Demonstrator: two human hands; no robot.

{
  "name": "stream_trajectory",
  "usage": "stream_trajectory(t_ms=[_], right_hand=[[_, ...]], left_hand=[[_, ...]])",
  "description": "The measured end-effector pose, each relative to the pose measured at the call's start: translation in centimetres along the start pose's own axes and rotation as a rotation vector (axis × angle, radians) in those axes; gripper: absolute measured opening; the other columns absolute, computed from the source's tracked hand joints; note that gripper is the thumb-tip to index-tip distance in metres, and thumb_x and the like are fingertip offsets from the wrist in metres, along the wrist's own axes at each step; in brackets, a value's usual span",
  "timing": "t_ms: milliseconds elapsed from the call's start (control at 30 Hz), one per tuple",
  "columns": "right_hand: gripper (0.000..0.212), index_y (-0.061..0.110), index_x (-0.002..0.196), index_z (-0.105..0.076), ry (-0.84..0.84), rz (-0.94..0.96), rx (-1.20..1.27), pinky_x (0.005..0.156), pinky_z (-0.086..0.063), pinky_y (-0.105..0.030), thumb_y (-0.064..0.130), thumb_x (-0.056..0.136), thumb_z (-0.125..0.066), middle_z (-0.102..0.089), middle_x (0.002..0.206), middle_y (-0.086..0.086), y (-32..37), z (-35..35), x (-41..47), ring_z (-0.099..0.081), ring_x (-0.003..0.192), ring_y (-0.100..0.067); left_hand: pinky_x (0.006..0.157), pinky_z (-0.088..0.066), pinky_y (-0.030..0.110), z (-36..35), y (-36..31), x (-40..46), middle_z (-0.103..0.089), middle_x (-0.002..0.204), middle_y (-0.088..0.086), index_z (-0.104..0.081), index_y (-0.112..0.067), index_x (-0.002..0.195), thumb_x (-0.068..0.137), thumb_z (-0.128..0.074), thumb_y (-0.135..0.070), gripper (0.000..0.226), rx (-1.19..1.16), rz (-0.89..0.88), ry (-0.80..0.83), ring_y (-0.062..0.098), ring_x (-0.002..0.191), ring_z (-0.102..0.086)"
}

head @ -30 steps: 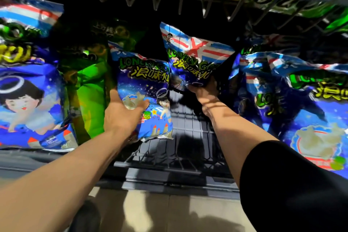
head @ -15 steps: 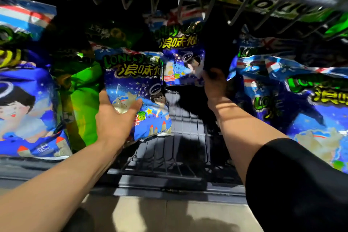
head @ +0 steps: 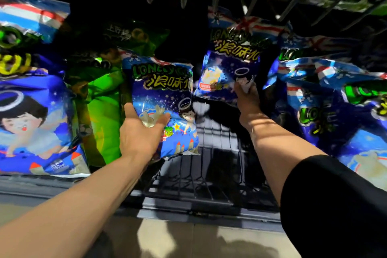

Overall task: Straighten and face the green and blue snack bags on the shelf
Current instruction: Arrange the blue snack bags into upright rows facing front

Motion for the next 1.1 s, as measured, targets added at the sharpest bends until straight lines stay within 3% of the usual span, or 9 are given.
stream_trajectory(t_ms=[67,167,267,367,533,733,933,1000,1100], right_hand=[[0.032,0.008,0.114,-0.054,-0.006,0.019,0.13,0.085,-0.046,-0.042,0.024,0.088,-0.063,-0.061,0.111,-0.016,1.2,0.1,-0.3,-0.055,0.094,-0.023],[0.037,0.027,0.116,-0.055,0.041,-0.085,0.265,0.081,-0.052,-0.042,0.044,0.084,-0.062,-0.064,0.115,-0.001,2.5,-0.6,-0.2,-0.063,0.102,-0.023],[0.065,0.013,0.12,-0.056,0.009,-0.034,0.083,0.09,-0.05,-0.046,0.056,0.072,-0.061,-0.063,0.12,-0.014,1.4,-0.6,0.7,-0.062,0.103,-0.027],[0.038,-0.007,0.115,-0.057,-0.039,-0.109,-0.082,0.081,-0.044,-0.036,0.022,0.092,-0.055,-0.061,0.117,-0.028,0.0,0.5,-0.1,-0.058,0.096,-0.028],[0.034,-0.006,0.119,-0.056,-0.163,-0.096,-0.129,0.094,-0.043,-0.038,0.014,0.092,-0.052,-0.06,0.121,-0.026,0.1,0.9,-0.1,-0.056,0.102,-0.023],[0.051,-0.006,0.129,-0.043,-0.255,-0.188,-0.364,0.097,-0.038,-0.037,0.034,0.097,-0.045,-0.053,0.131,-0.025,2.4,1.2,-3.7,-0.051,0.122,-0.035],[0.037,0.0,0.131,-0.048,0.155,0.02,-0.189,0.106,-0.038,-0.038,0.014,0.098,-0.041,-0.049,0.134,-0.02,4.5,1.3,-11.3,-0.047,0.125,-0.03],[0.045,0.009,0.131,-0.049,0.151,0.051,-0.11,0.101,-0.043,-0.033,0.033,0.093,-0.052,-0.058,0.126,-0.015,5.4,1.7,-13.4,-0.055,0.116,-0.025],[0.094,0.019,0.139,-0.036,0.113,0.072,-0.131,0.103,-0.043,-0.036,0.069,0.062,-0.057,-0.057,0.13,-0.007,6.0,2.2,-15.1,-0.055,0.119,-0.022]], left_hand=[[0.082,-0.051,0.048,0.0,0.0,-0.1,-0.067,0.099,0.012,-0.044,-0.01,0.107,0.071,-0.08,-0.043,0.062,-0.011,-0.007,0.001,0.035,0.093,-0.064],[0.081,-0.052,0.049,0.0,-0.1,-0.2,-0.067,0.096,0.011,-0.044,-0.011,0.106,0.06,-0.071,-0.055,0.07,-0.034,-0.011,0.006,0.035,0.09,-0.065],[0.081,-0.053,0.049,0.0,-0.1,-0.2,-0.068,0.095,0.01,-0.043,-0.012,0.105,0.056,-0.068,-0.058,0.071,-0.052,0.012,0.022,0.034,0.09,-0.065],[0.082,-0.053,0.049,0.0,-0.1,-0.2,-0.067,0.095,0.01,-0.043,-0.011,0.105,0.058,-0.069,-0.057,0.071,-0.05,0.009,0.036,0.034,0.09,-0.065],[0.081,-0.053,0.049,-0.1,0.0,0.0,-0.068,0.093,0.009,-0.044,-0.011,0.106,0.057,-0.069,-0.056,0.071,-0.06,0.0,0.049,0.033,0.088,-0.065],[0.081,-0.054,0.039,0.0,-0.2,-0.2,-0.066,0.086,-0.003,-0.048,-0.013,0.103,0.058,-0.073,-0.05,0.064,-0.19,-0.03,0.066,0.026,0.085,-0.066],[0.074,-0.052,0.019,-1.1,-1.9,-1.4,-0.067,0.09,-0.011,-0.052,-0.014,0.112,0.075,-0.08,-0.013,0.047,-0.332,-0.101,0.234,-0.007,0.073,-0.064],[0.078,-0.052,0.016,-2.1,-2.8,-1.6,-0.069,0.097,-0.009,-0.055,-0.013,0.117,0.074,-0.082,-0.016,0.051,-0.335,-0.127,0.294,-0.001,0.084,-0.067],[0.071,-0.049,0.009,-4.0,-4.8,-1.9,-0.072,0.101,0.002,-0.06,-0.005,0.117,0.074,-0.081,-0.018,0.049,-0.326,-0.145,0.394,0.001,0.082,-0.069]])
Point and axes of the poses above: each hand's wrist, its own x-axis towards the middle knuckle, its own z-axis out of the back of the hand, y = z × x, the point moved 3 cm from there along x, towards the middle knuckle
